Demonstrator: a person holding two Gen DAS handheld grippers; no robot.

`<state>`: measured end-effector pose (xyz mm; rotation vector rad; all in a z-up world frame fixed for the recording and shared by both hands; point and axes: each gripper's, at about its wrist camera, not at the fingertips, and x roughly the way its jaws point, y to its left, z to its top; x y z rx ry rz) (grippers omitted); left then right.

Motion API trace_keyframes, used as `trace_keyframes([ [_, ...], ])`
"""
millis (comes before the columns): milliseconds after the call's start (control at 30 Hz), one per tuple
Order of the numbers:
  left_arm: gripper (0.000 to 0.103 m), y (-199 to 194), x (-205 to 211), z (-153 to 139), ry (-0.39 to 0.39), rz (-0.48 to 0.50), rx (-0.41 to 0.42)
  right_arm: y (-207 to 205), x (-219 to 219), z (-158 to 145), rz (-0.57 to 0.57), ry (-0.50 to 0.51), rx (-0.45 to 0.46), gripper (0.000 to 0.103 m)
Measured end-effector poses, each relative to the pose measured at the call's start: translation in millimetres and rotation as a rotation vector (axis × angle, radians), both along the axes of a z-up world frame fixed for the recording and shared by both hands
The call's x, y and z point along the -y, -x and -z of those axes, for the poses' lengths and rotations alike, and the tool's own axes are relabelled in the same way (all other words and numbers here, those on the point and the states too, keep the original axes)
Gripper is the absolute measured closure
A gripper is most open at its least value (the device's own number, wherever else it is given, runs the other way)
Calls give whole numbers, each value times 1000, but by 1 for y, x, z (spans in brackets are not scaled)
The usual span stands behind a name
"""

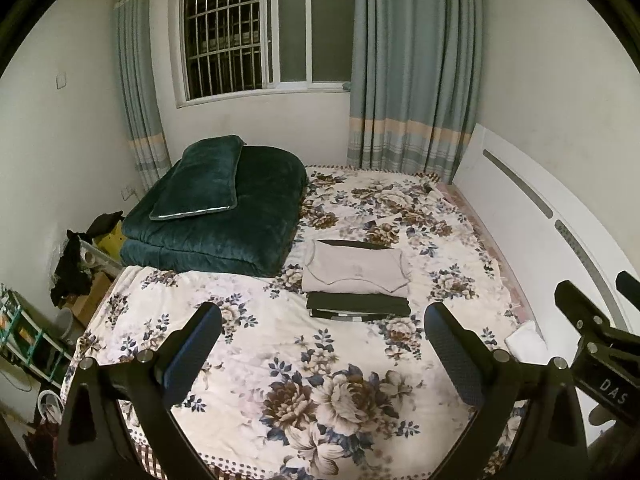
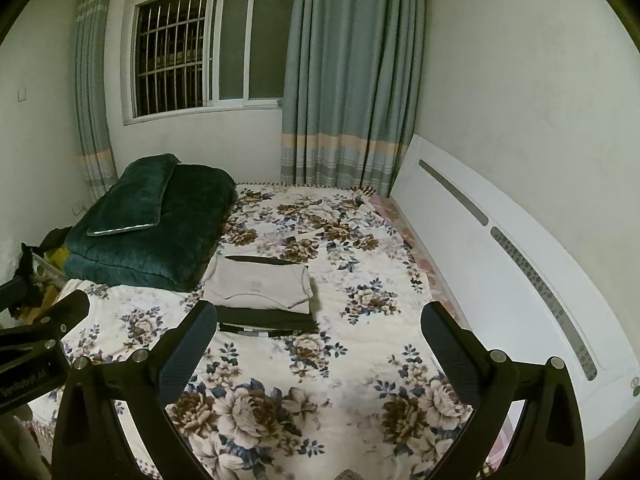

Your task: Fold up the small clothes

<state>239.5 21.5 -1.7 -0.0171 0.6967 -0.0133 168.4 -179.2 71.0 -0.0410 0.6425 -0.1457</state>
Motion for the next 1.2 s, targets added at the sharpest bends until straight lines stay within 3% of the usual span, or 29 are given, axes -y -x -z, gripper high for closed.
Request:
trace_keyframes([
  [1200, 0, 0, 2, -7, -8, 0, 13, 2, -10, 5, -26, -29, -8, 0],
])
